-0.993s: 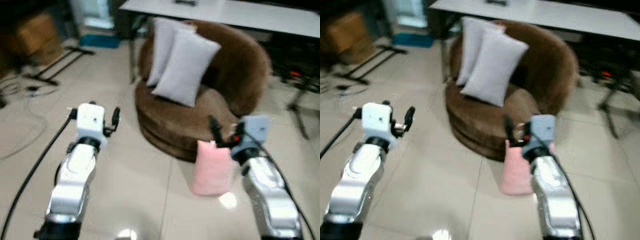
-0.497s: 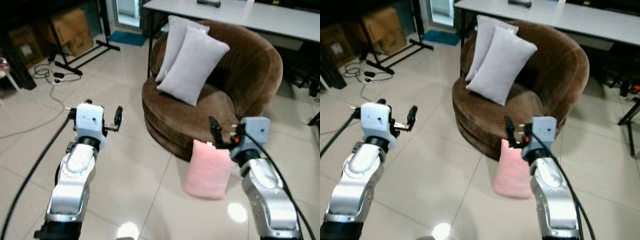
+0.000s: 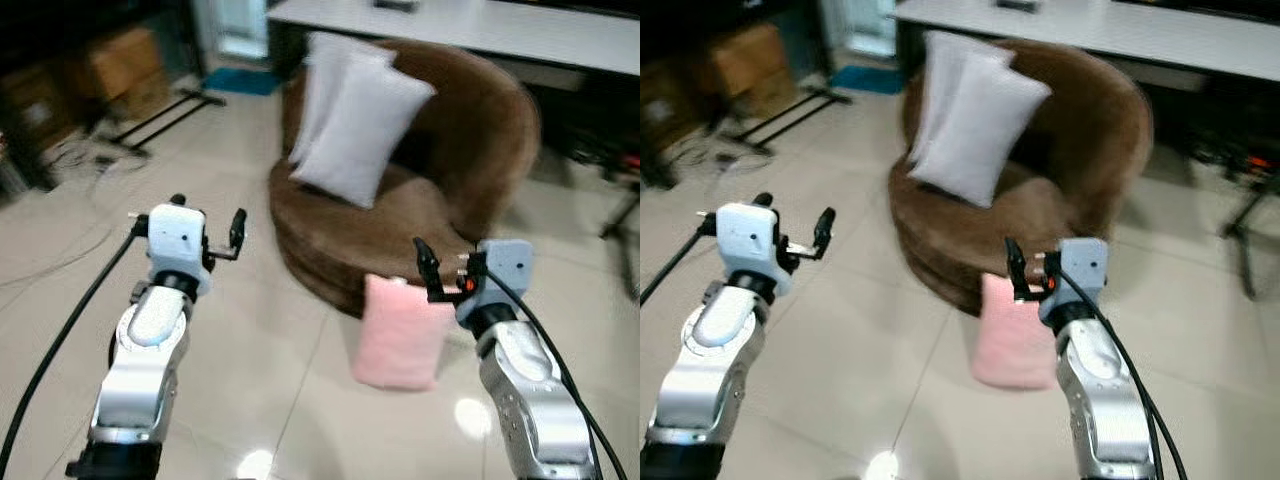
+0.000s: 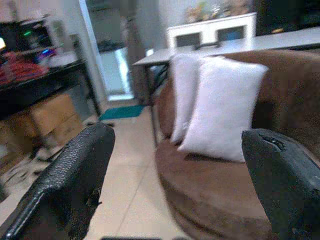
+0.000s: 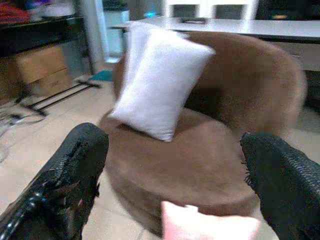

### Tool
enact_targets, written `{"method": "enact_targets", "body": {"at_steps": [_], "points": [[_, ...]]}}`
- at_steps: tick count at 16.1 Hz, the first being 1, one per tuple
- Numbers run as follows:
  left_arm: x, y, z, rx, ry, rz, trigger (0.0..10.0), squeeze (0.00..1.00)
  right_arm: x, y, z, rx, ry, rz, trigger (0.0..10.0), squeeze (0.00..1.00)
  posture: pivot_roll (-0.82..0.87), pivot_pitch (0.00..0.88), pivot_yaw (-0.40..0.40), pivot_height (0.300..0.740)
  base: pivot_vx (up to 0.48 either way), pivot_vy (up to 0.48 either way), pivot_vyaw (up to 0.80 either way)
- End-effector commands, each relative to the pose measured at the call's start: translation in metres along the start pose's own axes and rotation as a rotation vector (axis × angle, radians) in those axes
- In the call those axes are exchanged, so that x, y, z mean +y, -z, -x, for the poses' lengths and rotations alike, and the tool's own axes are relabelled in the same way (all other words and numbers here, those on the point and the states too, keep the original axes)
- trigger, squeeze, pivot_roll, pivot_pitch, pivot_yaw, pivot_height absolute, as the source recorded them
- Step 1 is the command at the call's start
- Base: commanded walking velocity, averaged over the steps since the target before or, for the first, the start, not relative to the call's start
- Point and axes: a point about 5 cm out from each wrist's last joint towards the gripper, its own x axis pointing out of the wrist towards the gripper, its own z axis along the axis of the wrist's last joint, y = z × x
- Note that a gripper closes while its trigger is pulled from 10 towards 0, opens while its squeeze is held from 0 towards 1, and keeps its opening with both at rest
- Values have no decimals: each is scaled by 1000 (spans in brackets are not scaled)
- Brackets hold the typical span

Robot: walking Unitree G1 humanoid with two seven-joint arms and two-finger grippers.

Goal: Move the pillow to the sofa from floor

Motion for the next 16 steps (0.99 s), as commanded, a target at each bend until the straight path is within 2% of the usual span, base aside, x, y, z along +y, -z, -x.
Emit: {"method": "enact_targets", "body": {"at_steps": [1,7,16], "points": [[-3,-2,-3,-15,23,6,10000,1000,-4,-3,0,-4,20,-13,10000,1000,35,0,-2,740,337,0,-800],[-4,-1,-3,-13,36,10,10000,1000,-6,-2,1,-1,32,-6,10000,1000,26,0,3,740,342,0,-735],[-7,1,-2,-7,46,15,10000,1000,-7,0,2,5,20,10,10000,1000,31,0,-7,740,358,0,0]]}}
